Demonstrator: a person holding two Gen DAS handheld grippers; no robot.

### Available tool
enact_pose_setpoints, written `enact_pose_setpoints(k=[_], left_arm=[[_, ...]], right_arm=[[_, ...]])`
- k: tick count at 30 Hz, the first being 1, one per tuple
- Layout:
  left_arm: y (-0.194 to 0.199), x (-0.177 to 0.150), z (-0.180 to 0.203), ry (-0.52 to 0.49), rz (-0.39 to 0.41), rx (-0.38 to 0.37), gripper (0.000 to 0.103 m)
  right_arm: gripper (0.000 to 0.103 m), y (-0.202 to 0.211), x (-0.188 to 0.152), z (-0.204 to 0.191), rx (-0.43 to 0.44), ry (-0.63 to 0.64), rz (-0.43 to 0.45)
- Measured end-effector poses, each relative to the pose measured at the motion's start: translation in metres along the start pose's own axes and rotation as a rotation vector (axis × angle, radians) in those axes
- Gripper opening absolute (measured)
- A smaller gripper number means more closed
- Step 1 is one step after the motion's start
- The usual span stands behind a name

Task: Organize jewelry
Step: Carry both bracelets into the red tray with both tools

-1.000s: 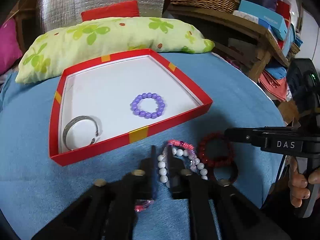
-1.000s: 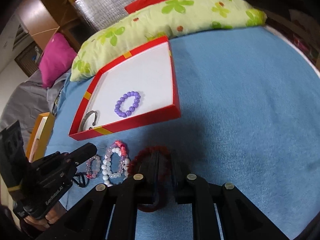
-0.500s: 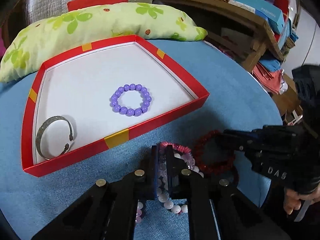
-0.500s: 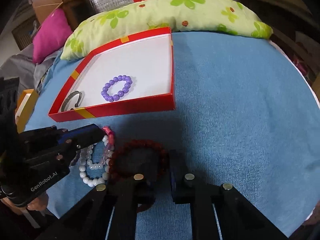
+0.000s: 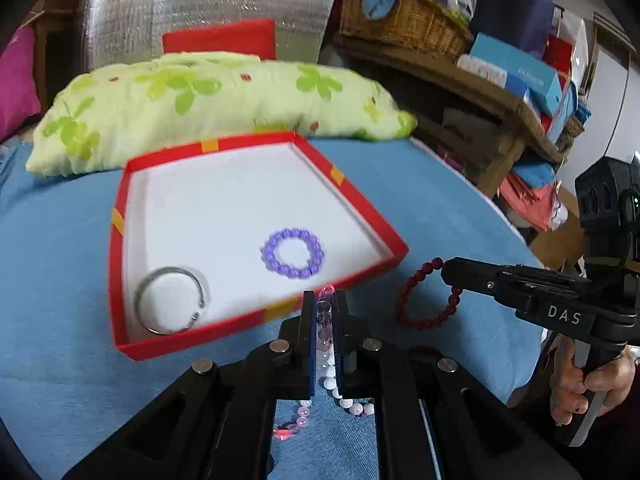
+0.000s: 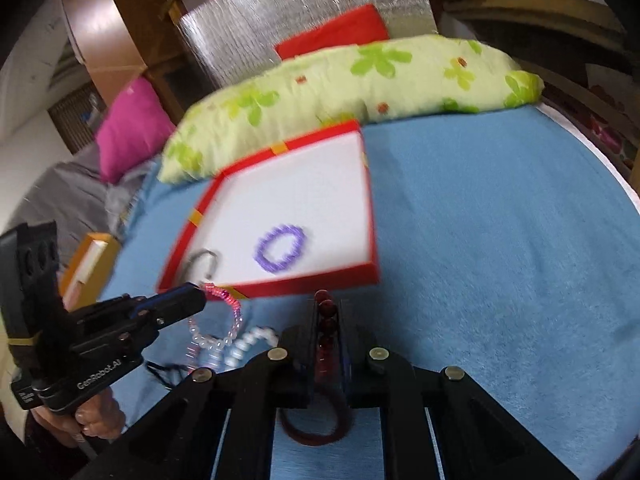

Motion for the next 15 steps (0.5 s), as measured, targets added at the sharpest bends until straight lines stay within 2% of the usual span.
enact_pose_setpoints(k=[4, 9, 15], left_arm=[[0.021, 0.013, -0.002, 0.006, 0.052, -0.01, 0.007], [0.026, 0.038, -0.018, 0.016, 0.087, 0.011, 0.007], [0.0, 0.064, -0.063, 0.054, 0.066, 0.129, 0.007]], right_arm=[[0.011, 0.014, 0.014, -0.013, 0.057, 0.009, 0.061], [0.011, 0.018, 0.046, -0.029, 0.115, 0.009, 0.116], [0.011, -0.027, 0.092, -0.046, 0.137, 0.007, 0.104]])
Point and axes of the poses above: each gripper's, at about its wrist camera, not at the fingertips, and y roughly against the way its jaws point, z to its right, x to its top, the point moved 6 cm from there along -y, roughly the way its jaws point, and after that the axes turned 4 degrees about -x, right-handed, at the moved point
